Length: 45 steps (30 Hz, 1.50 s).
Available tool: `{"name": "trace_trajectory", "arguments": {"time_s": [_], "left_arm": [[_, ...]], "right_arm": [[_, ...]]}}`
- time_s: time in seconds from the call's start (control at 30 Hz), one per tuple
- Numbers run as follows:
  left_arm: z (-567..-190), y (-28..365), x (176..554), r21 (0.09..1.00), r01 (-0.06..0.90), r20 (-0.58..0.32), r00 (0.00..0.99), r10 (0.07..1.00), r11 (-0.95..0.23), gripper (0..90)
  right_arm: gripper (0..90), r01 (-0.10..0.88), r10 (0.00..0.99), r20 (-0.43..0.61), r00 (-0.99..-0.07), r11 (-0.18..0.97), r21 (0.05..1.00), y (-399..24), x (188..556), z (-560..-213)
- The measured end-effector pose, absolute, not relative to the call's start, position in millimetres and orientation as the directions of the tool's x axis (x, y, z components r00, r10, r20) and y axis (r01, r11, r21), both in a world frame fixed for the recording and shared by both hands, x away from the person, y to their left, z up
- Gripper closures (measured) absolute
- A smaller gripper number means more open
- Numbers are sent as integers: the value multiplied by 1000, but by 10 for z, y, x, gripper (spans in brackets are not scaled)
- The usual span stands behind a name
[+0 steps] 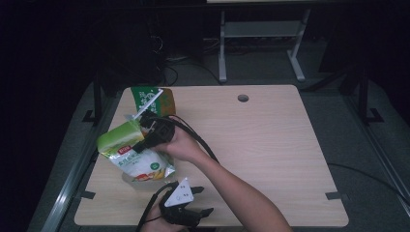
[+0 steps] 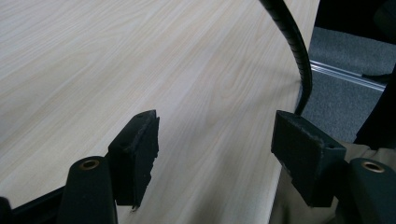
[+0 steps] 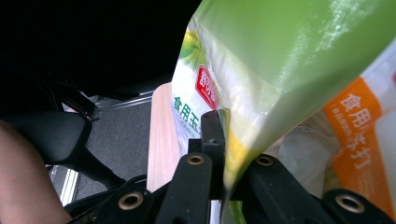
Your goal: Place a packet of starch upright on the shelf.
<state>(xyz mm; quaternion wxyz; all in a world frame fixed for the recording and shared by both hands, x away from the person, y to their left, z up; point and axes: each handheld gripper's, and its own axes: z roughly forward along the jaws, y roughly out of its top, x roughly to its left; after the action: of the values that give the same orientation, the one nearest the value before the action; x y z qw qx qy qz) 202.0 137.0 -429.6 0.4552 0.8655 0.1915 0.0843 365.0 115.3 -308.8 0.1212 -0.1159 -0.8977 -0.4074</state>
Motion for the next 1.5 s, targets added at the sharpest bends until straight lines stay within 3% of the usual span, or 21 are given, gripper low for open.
{"name": "trace_trajectory", "arguments": {"time_s": [0.33, 0.57, 0.8, 1.13, 1.5], "left_arm": [[-4301, 1378, 2029, 814, 271, -40, 908, 417, -513, 318], [-4304, 1394, 2048, 814, 279, -44, 904, 425, -510, 317], [-4307, 1390, 2050, 811, 272, -38, 908, 417, -518, 318], [-4304, 1389, 2056, 809, 280, -43, 905, 423, -517, 317], [-4313, 1385, 2104, 805, 283, -39, 902, 429, -521, 316]], "right_arm": [[876, 368, 138, 368, -920, 632, 682, 1129, 3740, -3341], [790, 340, 148, 322, -935, 629, 699, 1044, 3711, -3278], [897, 342, 159, 312, -937, 607, 717, 921, 3677, -3200], [900, 340, 189, 287, -939, 644, 686, 747, 3651, -3278], [891, 386, 206, 333, -920, 621, 682, 509, 3650, -3431]]}}
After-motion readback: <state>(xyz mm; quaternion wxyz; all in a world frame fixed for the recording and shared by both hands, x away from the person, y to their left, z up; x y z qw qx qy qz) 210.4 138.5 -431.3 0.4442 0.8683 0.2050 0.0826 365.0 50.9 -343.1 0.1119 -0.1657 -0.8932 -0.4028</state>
